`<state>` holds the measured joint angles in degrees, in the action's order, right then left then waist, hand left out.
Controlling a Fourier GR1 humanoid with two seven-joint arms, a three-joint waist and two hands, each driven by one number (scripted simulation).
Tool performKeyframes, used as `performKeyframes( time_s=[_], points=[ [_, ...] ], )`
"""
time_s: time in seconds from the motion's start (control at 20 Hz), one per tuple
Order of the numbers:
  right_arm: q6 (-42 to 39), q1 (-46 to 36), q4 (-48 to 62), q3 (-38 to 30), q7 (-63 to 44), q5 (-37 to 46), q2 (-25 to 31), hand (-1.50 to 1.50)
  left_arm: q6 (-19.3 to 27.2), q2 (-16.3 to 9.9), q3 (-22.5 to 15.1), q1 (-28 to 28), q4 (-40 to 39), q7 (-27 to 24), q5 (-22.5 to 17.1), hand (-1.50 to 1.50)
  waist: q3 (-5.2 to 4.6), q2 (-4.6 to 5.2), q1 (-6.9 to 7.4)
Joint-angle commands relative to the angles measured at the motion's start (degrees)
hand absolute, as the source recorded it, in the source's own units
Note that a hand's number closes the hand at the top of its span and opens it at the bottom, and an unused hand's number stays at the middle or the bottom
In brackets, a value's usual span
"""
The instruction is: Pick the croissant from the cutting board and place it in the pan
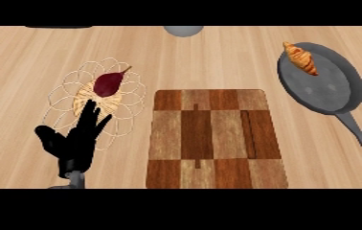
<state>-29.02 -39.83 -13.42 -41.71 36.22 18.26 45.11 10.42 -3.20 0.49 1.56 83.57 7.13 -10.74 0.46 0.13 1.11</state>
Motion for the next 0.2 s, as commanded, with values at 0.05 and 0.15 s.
performKeyframes(
  time_s=[0.05,0.15],
  points=[
    [-5.1,3.3,-1.6,0.4,1.8,-2.6,0.8,-1.5,-0.2,0.2,-0.8,2.2,-0.3,1.0,0.6,0.0,-0.4,0.03,-0.55],
    [-3.8,4.3,-2.7,0.9,1.2,-3.2,0.7,-1.5,-0.3,0.0,-1.1,4.0,1.5,1.8,0.6,0.0,-0.4,0.0,-0.48]
  ],
)
